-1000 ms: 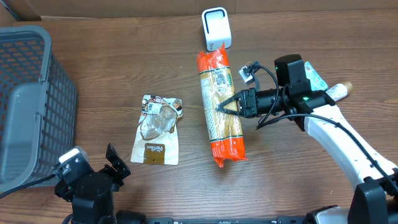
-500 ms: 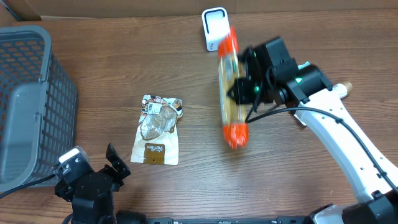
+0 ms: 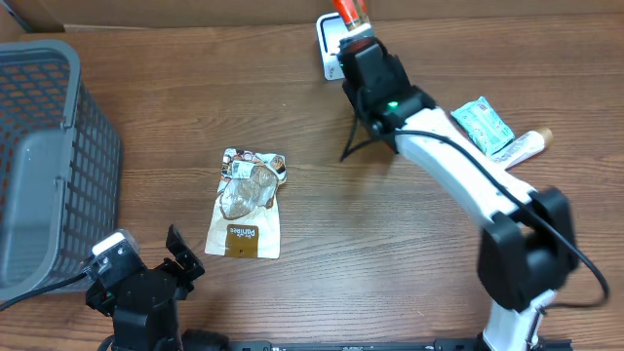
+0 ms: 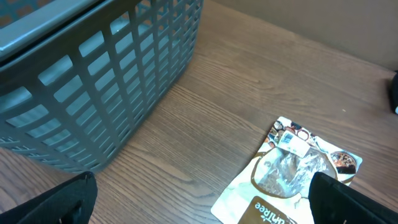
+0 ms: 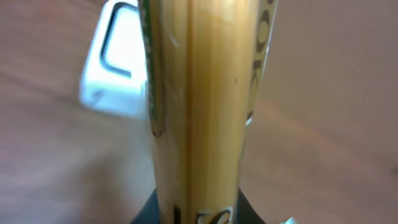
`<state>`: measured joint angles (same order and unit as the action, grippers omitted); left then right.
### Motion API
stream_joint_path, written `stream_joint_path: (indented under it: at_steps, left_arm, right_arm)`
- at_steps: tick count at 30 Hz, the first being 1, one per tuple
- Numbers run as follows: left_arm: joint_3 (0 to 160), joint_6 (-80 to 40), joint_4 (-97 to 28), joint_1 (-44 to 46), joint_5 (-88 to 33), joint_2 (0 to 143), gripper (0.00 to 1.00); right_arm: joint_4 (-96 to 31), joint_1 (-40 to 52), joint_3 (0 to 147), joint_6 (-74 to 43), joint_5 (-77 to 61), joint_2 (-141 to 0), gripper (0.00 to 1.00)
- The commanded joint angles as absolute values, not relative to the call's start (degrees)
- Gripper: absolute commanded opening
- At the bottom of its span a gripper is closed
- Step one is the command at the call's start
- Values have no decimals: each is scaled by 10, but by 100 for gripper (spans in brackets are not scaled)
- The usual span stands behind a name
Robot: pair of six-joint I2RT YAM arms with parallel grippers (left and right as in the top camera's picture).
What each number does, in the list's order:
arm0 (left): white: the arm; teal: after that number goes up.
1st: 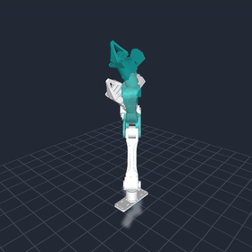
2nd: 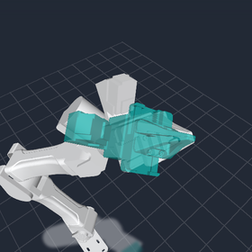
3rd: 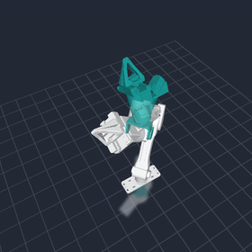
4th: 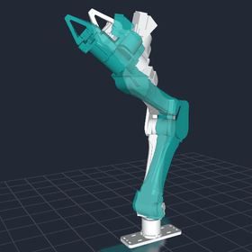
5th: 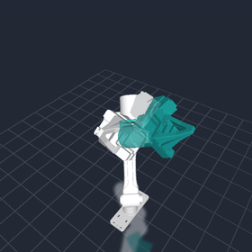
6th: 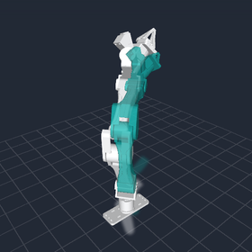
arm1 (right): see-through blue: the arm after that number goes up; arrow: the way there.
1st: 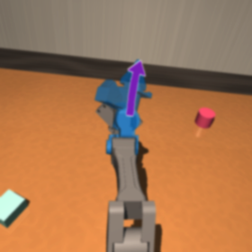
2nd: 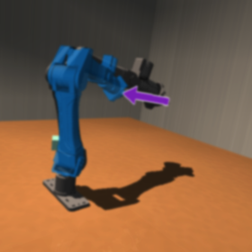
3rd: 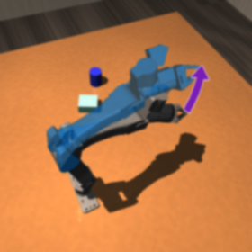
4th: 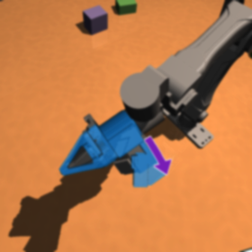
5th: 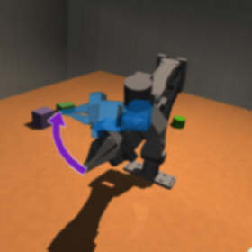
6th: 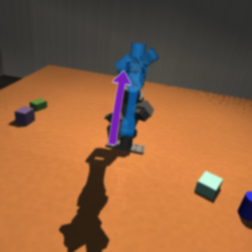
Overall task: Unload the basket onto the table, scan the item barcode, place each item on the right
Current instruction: 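Hold the spaghetti tube's end against the white scanner, then carry the spaghetti tube right and lay it on the green pack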
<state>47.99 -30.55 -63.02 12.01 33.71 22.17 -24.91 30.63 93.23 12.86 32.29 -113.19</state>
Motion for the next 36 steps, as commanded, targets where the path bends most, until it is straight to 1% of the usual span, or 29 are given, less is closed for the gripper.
stream_joint_path:
  at_steps: [1,3,6,9,12,14,30,34,36]
  left_arm:
    - [479,-313,-630,123,347,220,100]
    - [479,-313,-630,123,347,220,99]
    - [479,-313,-630,123,347,220,99]
    - [479,-313,-630,123,347,220,99]
    - [479,-313,-630,123,347,220,100]
    - [479,-313,-630,123,347,220,100]
    - [479,-313,-630,123,347,220,100]
    - [479,-313,-630,123,347,220,100]
    - [479,-313,-630,123,347,220,100]
  right_arm:
    - [-131,312,952,324,442,-1153,4]
    - [-63,312,952,393,455,-1179,4]
    - [61,310,952,559,474,-1227,4]
    - [172,302,952,685,480,-1270,4]
    - [244,290,952,762,475,-1309,4]
    - [261,285,953,779,475,-1325,4]
    - [288,276,953,763,475,-1335,4]
    - [309,276,954,715,481,-1335,3]
    - [308,281,955,711,500,-1333,4]
